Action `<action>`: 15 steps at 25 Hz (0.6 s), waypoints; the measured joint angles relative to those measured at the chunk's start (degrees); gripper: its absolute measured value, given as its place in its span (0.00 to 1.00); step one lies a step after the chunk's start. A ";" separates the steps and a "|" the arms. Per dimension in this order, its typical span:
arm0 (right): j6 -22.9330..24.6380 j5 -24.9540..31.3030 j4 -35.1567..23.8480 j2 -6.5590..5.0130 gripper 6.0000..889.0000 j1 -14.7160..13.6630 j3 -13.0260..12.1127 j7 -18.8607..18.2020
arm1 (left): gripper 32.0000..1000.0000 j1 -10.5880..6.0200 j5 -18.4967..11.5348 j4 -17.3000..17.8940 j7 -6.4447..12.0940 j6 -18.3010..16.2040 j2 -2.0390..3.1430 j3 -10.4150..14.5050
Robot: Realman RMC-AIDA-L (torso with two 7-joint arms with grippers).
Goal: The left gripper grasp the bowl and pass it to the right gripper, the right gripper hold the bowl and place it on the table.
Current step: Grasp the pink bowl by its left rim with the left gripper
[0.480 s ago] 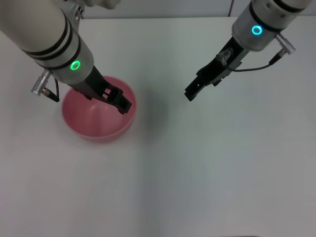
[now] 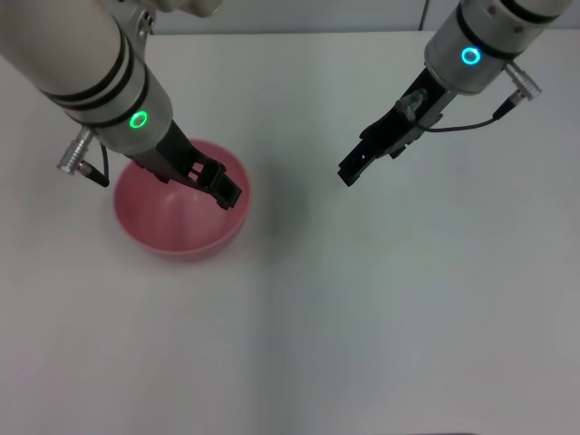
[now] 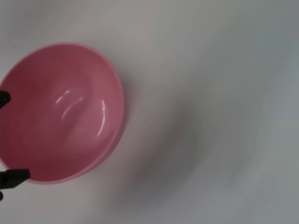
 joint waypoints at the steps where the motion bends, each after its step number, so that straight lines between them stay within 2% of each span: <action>1: 0.01 0.00 0.00 0.01 0.99 0.00 -0.02 -0.01 | 0.88 0.00 0.01 -0.01 0.01 0.00 0.00 0.00; 7: 0.05 0.00 0.00 0.01 0.99 0.00 -0.07 -0.03 | 0.88 -0.08 0.48 -0.34 0.01 0.19 0.01 0.00; 11: 0.07 0.00 0.00 0.01 0.99 0.00 -0.07 -0.04 | 0.88 -0.16 0.73 -2.12 0.28 1.16 0.18 -0.43; 15: 0.08 0.00 0.00 0.01 0.99 -0.18 -0.07 -0.04 | 0.88 -0.16 2.59 -3.88 0.66 2.05 0.30 -1.15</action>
